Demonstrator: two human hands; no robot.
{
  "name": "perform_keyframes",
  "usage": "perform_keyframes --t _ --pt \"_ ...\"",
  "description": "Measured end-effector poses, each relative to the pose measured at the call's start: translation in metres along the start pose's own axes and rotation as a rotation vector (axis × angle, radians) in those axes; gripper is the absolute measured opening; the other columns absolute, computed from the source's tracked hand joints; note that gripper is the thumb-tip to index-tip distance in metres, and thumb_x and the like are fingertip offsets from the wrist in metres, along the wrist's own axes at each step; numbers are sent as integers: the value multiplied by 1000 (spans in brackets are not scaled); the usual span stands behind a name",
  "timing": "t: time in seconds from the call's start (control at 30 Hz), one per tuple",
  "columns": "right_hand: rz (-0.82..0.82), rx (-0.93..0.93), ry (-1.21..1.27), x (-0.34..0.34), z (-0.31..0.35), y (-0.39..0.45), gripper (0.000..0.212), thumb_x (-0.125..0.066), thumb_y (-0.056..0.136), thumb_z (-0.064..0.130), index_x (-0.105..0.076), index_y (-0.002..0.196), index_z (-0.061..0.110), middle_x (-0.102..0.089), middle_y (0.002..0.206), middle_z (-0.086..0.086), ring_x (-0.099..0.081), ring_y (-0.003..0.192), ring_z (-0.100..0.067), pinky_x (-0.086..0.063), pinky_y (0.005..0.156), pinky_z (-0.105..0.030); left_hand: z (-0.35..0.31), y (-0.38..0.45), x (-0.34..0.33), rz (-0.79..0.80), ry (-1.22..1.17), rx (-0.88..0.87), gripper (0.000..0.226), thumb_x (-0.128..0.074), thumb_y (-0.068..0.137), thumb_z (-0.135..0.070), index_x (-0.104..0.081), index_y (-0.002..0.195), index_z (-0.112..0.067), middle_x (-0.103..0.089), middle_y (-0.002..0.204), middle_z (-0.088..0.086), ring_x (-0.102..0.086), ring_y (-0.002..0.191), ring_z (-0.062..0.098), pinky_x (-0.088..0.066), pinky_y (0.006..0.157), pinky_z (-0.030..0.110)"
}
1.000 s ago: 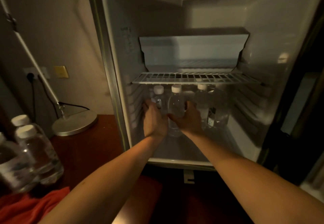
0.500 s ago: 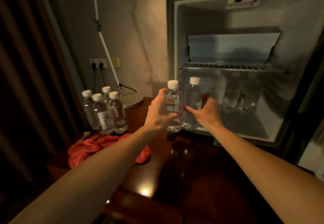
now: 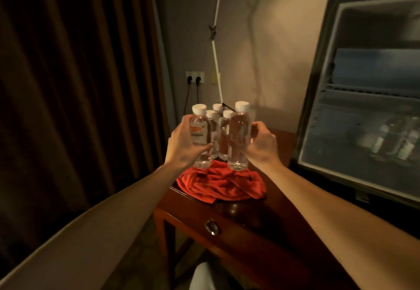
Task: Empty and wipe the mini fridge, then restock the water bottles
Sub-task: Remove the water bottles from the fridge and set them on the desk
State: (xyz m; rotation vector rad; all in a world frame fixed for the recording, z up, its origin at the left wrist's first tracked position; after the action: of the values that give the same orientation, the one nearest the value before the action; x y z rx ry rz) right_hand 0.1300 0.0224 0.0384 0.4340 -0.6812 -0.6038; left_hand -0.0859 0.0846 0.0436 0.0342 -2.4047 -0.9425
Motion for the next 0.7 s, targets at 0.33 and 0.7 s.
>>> perform_keyframes --t 0.33,0.7 --pt "181 -18 212 -128 46 24 66 -89 62 42 -50 111 21 -64 103 5 -63 98 -14 -52 86 -30 119 2 62 -113 108 259 82 -91 56 -37 -42 122 -32 -63 116 -7 -62 104 16 -55 88 48" --pt "325 -109 293 -221 34 32 63 -88 67 22 -47 114 24 -62 107 10 -61 99 -9 -49 84 -22 158 9 43 -26 70 232 87 -82 55 -57 -41 126 -29 -62 117 -9 -63 103 12 -57 85 44"
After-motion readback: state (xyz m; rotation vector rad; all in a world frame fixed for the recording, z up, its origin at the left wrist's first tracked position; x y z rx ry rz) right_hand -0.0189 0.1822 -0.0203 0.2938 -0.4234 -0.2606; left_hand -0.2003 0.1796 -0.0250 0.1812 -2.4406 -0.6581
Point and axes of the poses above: each hand's wrist, its own y-axis towards the middle knuckle, its own x-axis out of the back of the hand, z = x × y, the point moved 6 cm from there along y, towards the middle knuckle
